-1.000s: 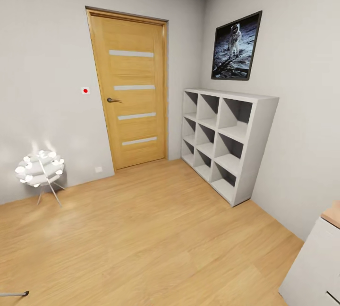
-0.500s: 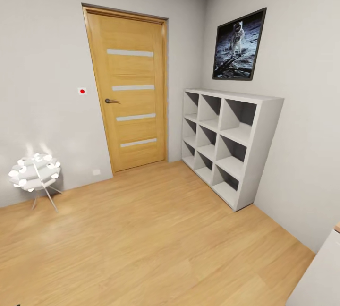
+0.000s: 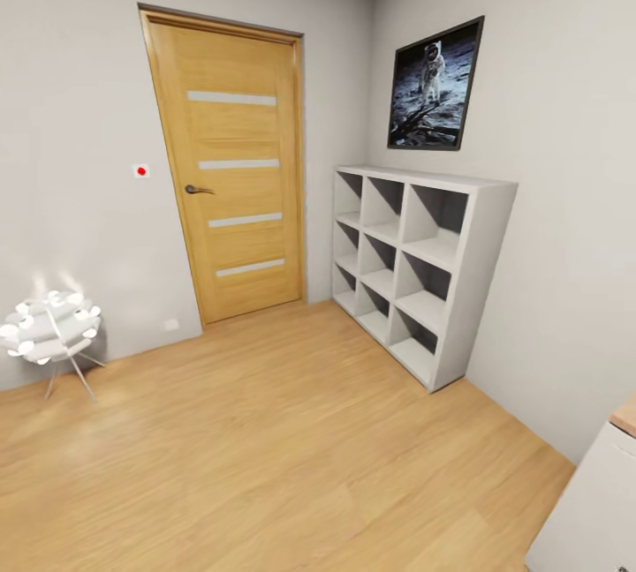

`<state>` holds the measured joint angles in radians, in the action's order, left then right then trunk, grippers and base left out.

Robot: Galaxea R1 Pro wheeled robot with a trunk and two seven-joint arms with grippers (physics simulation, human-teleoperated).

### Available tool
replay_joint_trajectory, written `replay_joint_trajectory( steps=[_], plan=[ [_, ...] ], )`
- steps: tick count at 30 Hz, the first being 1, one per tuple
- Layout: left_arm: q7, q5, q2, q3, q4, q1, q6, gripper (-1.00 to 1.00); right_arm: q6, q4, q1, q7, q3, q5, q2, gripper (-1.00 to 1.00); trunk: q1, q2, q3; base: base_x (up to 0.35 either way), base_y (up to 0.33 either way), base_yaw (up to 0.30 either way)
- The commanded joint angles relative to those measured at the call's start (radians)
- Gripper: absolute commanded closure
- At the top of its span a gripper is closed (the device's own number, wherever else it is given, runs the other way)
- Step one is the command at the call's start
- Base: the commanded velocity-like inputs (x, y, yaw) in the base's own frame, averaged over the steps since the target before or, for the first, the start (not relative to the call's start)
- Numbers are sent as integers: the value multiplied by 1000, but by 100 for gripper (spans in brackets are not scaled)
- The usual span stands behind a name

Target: Attach the digital camera to the camera tripod in the bedroom.

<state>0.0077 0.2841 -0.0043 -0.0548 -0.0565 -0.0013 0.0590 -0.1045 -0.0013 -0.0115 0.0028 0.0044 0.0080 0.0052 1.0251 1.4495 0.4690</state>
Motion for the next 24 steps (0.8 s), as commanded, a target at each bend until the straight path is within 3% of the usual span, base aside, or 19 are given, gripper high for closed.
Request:
replay_joint_trajectory(
  steps=[1, 24],
  plan=[
    [1, 1, 0, -5, 0, 0, 2, -100, -3, 1, -1, 0, 0, 1, 0, -100, 0, 1, 1, 1, 0, -211],
    [0, 1, 0, -5, 0, 0, 2, -100, -3, 1, -1, 0, -1, 1, -6, -100, 0, 1, 1, 0, 0, -220]
  ],
)
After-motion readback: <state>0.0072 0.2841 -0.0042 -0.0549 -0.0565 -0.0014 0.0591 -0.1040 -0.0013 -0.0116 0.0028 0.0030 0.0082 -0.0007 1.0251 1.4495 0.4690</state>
